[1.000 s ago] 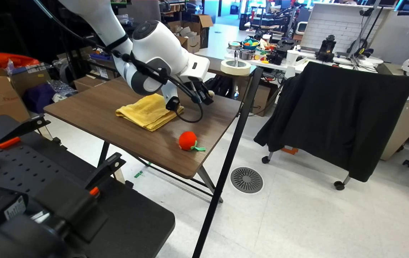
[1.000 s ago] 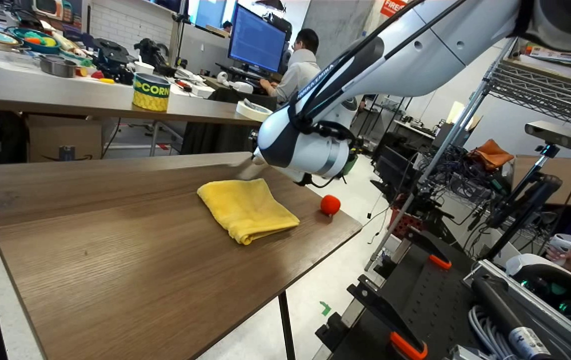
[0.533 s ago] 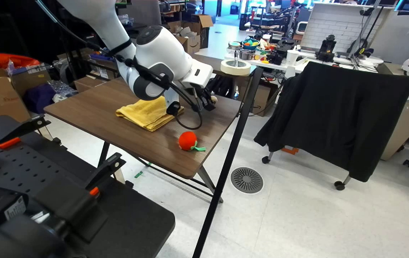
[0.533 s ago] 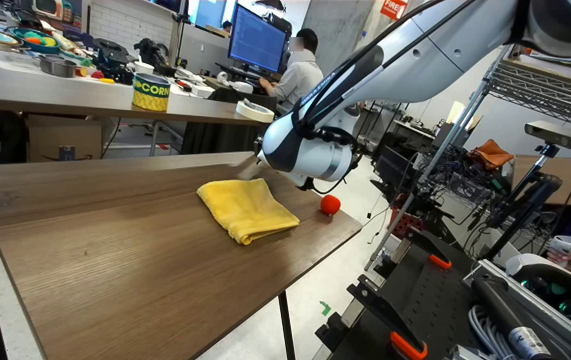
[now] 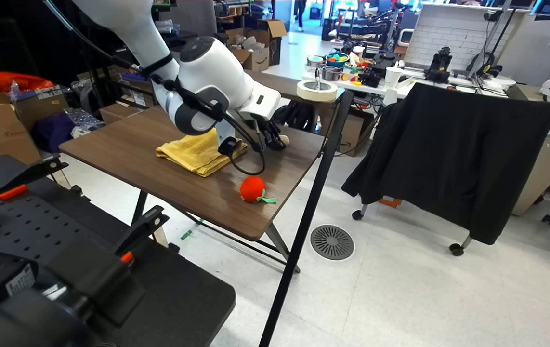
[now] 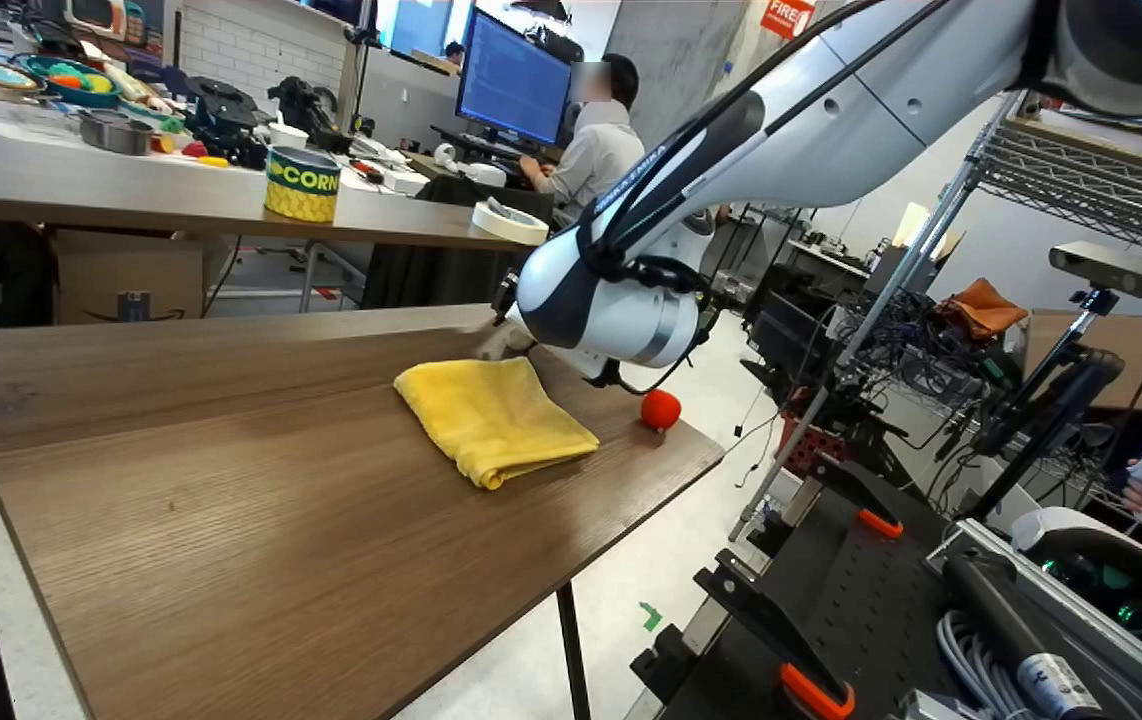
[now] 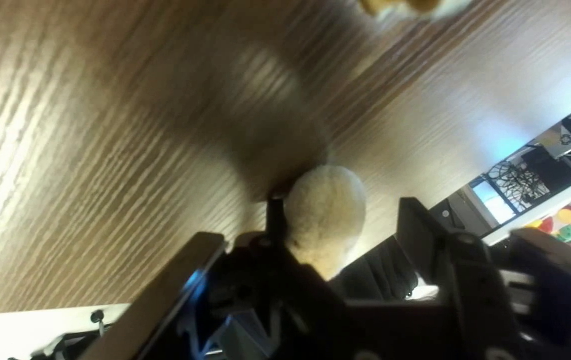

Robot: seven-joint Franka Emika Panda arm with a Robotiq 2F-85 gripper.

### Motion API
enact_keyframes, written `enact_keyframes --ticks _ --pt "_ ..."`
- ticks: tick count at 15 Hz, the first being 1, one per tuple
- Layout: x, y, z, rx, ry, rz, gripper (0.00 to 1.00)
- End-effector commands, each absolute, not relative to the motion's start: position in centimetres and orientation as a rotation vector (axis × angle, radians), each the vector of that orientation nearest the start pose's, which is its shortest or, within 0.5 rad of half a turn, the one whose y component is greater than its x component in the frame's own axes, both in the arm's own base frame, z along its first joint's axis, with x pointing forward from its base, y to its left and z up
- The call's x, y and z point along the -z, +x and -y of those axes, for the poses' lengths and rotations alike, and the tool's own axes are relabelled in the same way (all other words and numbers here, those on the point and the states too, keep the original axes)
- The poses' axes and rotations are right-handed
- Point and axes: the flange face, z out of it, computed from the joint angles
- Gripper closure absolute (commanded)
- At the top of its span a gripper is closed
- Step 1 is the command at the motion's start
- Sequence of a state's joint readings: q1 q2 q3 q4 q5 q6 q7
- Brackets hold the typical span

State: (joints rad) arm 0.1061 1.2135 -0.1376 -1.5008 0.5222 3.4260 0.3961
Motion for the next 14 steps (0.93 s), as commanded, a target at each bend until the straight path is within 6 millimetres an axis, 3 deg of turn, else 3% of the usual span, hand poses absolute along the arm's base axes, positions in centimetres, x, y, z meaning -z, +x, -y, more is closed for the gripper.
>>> enact_keyframes --ticks 1,3,7,11,14 --pt "-4.9 68.4 4.3 1.070 -2.593 -1.151 0.09" --pt "-6.0 68.2 2.9 1.076 -2.582 -1.109 0.00" --pt "-7.8 67.4 -1.6 1.015 -2.588 -0.963 0.00" --pt "-7.5 65.9 -5.9 0.922 -2.653 -0.804 0.00" --pt "-6.3 64.9 -7.0 0.873 -2.699 -0.756 0.00"
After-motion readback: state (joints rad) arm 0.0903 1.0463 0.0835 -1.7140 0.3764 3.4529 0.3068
